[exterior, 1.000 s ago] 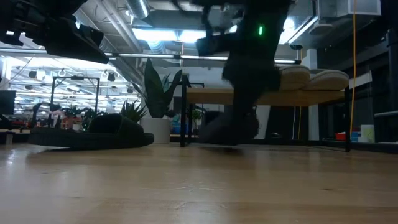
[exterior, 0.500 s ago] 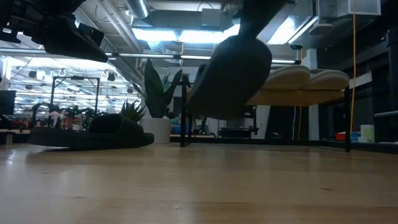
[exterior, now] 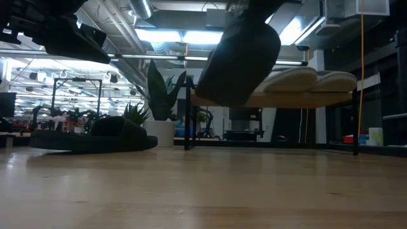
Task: Pick and place slides into the shelf
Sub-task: Put the right black slipper on the shelf
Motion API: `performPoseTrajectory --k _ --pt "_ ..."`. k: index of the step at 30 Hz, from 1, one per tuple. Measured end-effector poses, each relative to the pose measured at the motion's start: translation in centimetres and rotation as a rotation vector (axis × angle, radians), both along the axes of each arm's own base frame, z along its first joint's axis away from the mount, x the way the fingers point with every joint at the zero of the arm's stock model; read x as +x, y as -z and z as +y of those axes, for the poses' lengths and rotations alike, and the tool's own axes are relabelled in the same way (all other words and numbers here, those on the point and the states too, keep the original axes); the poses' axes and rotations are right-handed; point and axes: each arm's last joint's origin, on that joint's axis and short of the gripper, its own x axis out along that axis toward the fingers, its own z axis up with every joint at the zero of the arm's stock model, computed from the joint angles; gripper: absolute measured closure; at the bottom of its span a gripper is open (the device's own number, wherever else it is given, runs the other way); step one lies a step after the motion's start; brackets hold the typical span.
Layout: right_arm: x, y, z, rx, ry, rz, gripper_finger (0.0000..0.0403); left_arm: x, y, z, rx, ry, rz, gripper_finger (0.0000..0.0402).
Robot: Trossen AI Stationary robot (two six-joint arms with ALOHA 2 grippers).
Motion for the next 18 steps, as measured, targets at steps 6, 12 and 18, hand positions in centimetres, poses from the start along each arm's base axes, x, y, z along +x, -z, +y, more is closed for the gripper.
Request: performPoseTrajectory --k 6,12,18 --pt "-0.7 -2.3 -0.1 -0.098 0.039 -0.045 0.039 0.0 0.0 0.0 0.0 0.0 -0.001 0.0401" --pt "-1.7 -5.2 -0.9 -0.183 0.083 -0.082 0.039 0.0 0.0 0.0 0.0 0.0 0.0 0.0402" --pt "-0.4 -5.2 -3.3 -0.214 0.093 -0.036 0.0391 0.1 -0.3 0.0 -0.011 0.0 -0.027 0.0402"
